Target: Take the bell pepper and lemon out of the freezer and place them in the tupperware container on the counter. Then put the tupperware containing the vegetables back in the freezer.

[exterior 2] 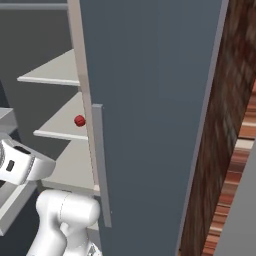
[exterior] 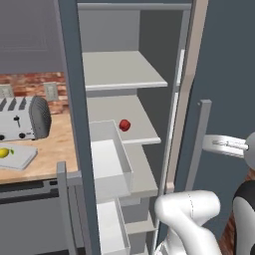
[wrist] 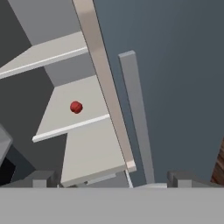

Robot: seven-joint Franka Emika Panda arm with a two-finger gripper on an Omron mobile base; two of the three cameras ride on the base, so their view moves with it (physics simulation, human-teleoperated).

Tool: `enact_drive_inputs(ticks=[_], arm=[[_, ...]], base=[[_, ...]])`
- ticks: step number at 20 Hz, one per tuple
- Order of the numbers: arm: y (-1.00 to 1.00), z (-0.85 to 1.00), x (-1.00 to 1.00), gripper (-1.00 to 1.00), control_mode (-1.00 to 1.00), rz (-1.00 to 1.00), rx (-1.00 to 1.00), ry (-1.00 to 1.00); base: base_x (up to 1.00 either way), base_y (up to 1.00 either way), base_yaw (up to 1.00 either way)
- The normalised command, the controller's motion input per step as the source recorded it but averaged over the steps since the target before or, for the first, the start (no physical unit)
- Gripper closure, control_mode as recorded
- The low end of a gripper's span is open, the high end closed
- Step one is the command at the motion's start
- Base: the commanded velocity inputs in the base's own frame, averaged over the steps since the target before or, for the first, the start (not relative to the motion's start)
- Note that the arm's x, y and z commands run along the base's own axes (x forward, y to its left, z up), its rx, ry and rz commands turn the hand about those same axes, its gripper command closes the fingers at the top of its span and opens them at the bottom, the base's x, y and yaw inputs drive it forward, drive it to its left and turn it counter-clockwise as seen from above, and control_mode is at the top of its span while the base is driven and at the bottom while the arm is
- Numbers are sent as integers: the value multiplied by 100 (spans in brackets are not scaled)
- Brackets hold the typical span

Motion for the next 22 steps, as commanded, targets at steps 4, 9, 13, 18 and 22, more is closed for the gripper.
enact_drive_inputs(ticks=[4,9,13,18,22], arm=[[0,0,0,-100,100,0,0,0],[7,0,0,-100,-100,2,4,0],[8,0,0,-100,-100,1,21,0],[38,0,3,-100,-100,-1,28,1],[61,0,24,-100,-100,-9,11,0]], base=[[-1,4,6],[0,0,2],[0,0,0],[0,0,0],[0,0,0]])
